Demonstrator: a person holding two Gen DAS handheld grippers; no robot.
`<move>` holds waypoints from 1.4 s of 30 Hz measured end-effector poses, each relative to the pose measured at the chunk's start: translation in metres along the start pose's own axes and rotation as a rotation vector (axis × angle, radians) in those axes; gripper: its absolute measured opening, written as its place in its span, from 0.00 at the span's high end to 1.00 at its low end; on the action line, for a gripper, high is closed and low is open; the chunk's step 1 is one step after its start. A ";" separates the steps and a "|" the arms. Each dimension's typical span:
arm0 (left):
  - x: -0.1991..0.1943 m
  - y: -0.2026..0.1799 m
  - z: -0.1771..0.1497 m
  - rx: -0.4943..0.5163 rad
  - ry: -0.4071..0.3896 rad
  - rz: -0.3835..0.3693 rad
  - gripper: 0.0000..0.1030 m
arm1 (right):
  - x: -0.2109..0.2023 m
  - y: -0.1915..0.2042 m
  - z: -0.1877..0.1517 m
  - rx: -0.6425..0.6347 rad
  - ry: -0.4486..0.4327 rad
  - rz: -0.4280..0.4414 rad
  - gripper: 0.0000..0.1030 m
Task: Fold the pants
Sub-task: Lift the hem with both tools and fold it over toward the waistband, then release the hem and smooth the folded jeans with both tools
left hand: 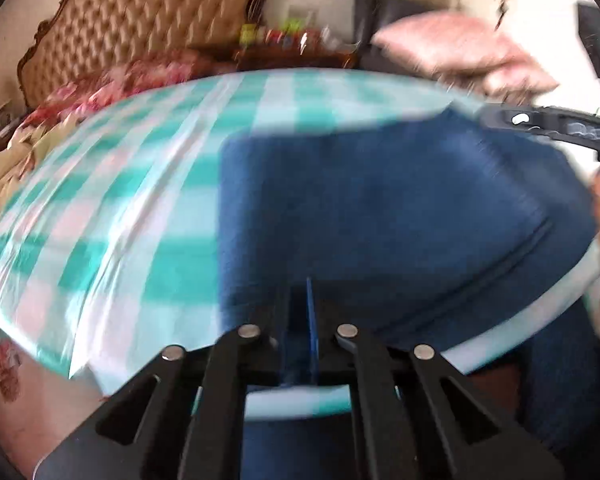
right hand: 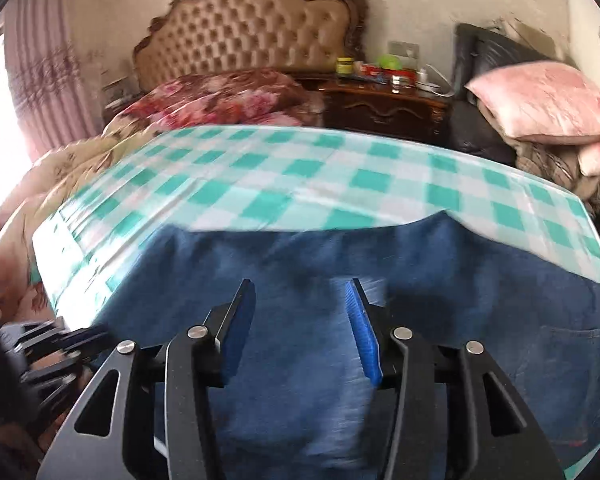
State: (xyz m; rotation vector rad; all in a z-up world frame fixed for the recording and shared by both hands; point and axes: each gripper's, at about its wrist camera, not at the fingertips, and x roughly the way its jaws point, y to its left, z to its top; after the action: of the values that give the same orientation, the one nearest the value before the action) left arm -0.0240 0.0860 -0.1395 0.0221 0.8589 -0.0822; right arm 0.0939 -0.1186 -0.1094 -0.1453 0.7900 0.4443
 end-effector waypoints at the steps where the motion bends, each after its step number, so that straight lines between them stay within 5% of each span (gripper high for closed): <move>1: -0.003 0.010 0.003 -0.023 -0.008 0.028 0.93 | 0.009 0.004 -0.006 -0.011 0.036 -0.021 0.56; 3: -0.007 0.029 0.017 -0.077 -0.033 0.129 0.92 | 0.029 -0.001 -0.020 0.006 0.113 -0.065 0.56; 8: 0.035 0.024 0.092 0.026 -0.035 -0.100 0.73 | 0.040 -0.006 -0.028 0.015 0.142 -0.070 0.55; 9: 0.052 0.026 0.101 0.029 -0.014 -0.095 0.73 | 0.040 -0.005 -0.029 0.018 0.144 -0.073 0.55; 12: 0.096 0.043 0.119 -0.039 0.066 -0.038 0.84 | 0.041 -0.002 -0.030 0.015 0.151 -0.089 0.55; 14: 0.099 0.062 0.127 -0.081 0.071 0.042 0.82 | 0.040 -0.002 -0.031 0.019 0.150 -0.088 0.55; 15: 0.098 0.069 0.127 -0.099 0.072 0.149 0.77 | 0.041 -0.002 -0.031 0.022 0.150 -0.085 0.54; 16: 0.093 0.074 0.129 -0.121 0.065 0.141 0.77 | 0.038 0.001 -0.029 0.021 0.151 -0.087 0.54; 18: 0.071 0.075 0.127 -0.178 0.021 0.022 0.66 | 0.034 0.000 -0.028 0.023 0.155 -0.086 0.54; 19: 0.059 0.067 0.123 -0.174 0.004 -0.027 0.46 | 0.034 -0.001 -0.028 0.026 0.154 -0.086 0.54; 20: 0.051 0.059 0.117 -0.168 0.000 -0.056 0.37 | 0.033 -0.001 -0.029 0.028 0.153 -0.087 0.54; 23: 0.039 0.020 0.086 -0.152 0.026 -0.145 0.34 | 0.032 0.000 -0.030 0.031 0.150 -0.092 0.54; 26: 0.053 -0.010 0.052 -0.082 0.088 -0.055 0.34 | 0.032 0.000 -0.031 0.028 0.148 -0.092 0.54; 28: 0.047 -0.022 0.044 -0.037 0.051 0.044 0.12 | 0.031 -0.001 -0.031 0.027 0.149 -0.092 0.54; 30: 0.044 -0.021 0.042 -0.091 0.056 0.127 0.04 | 0.031 -0.001 -0.031 0.028 0.148 -0.090 0.54; 33: 0.037 -0.018 0.036 -0.173 0.042 0.102 0.02 | 0.031 -0.001 -0.031 0.032 0.144 -0.092 0.54; 36: 0.018 -0.016 0.028 -0.170 -0.070 0.101 0.02 | 0.031 -0.001 -0.032 0.033 0.142 -0.093 0.54; 42: 0.023 -0.010 0.002 -0.154 0.001 0.150 0.01 | 0.031 -0.001 -0.032 0.034 0.147 -0.087 0.54</move>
State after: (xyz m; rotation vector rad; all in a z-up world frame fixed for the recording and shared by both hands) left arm -0.0085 0.0747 -0.1553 -0.0576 0.8601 0.1251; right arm 0.0930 -0.1183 -0.1542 -0.1813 0.9319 0.3398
